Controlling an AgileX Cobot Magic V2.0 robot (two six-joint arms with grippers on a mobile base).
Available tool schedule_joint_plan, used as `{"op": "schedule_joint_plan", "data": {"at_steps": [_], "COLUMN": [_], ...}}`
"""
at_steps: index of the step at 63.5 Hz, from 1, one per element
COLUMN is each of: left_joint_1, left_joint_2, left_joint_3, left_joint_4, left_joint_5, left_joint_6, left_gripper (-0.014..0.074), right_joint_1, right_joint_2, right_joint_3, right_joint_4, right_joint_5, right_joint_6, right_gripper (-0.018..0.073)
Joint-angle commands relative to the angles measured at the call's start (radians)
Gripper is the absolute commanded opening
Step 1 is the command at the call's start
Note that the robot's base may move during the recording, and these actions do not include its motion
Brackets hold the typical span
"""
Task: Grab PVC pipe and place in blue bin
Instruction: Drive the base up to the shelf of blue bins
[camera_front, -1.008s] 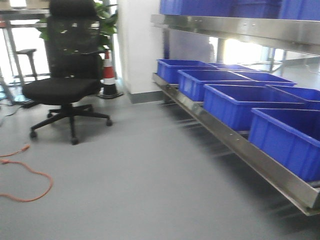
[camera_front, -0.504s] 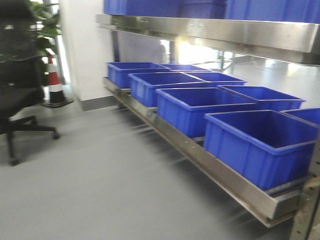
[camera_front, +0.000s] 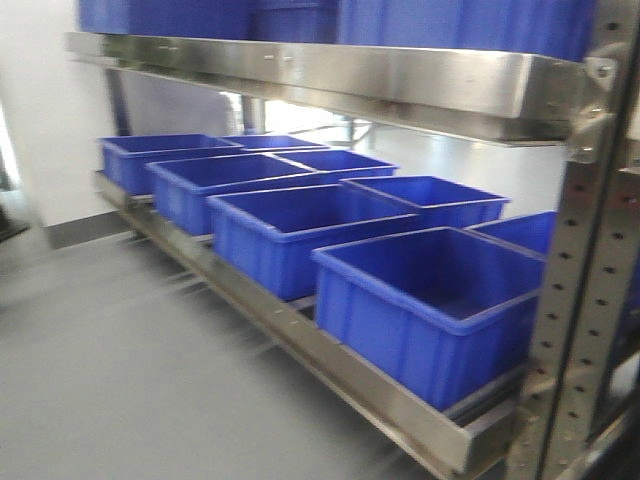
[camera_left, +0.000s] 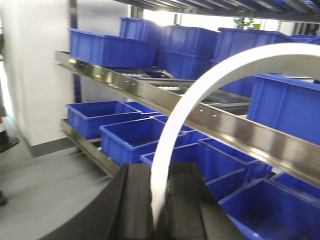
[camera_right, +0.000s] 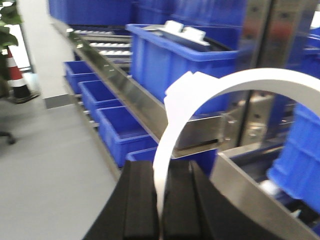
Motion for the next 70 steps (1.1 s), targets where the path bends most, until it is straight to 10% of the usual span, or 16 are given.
{"op": "schedule_joint_plan", "data": {"at_steps": [1, 70], "left_joint_1": [-0.005, -0.005], "left_joint_2": [-0.005, -0.005], "left_joint_3": [-0.001, -0.001], "left_joint_4": [-0.006, -0.006], "left_joint_5": [-0.028, -0.028], "left_joint_6": [0.001, 0.001], "left_gripper": [-0.0111, -0.0111], "right_joint_1": [0.0, 0.0], "right_joint_2": [-0.004, -0.004], "right_joint_3": [-0.005, -0.005], "right_joint_4": [-0.004, -0.004], "right_joint_5": [-0.024, -0.024], "right_joint_6": [-0.002, -0.002], "right_gripper": [-0.0169, -0.0169]}}
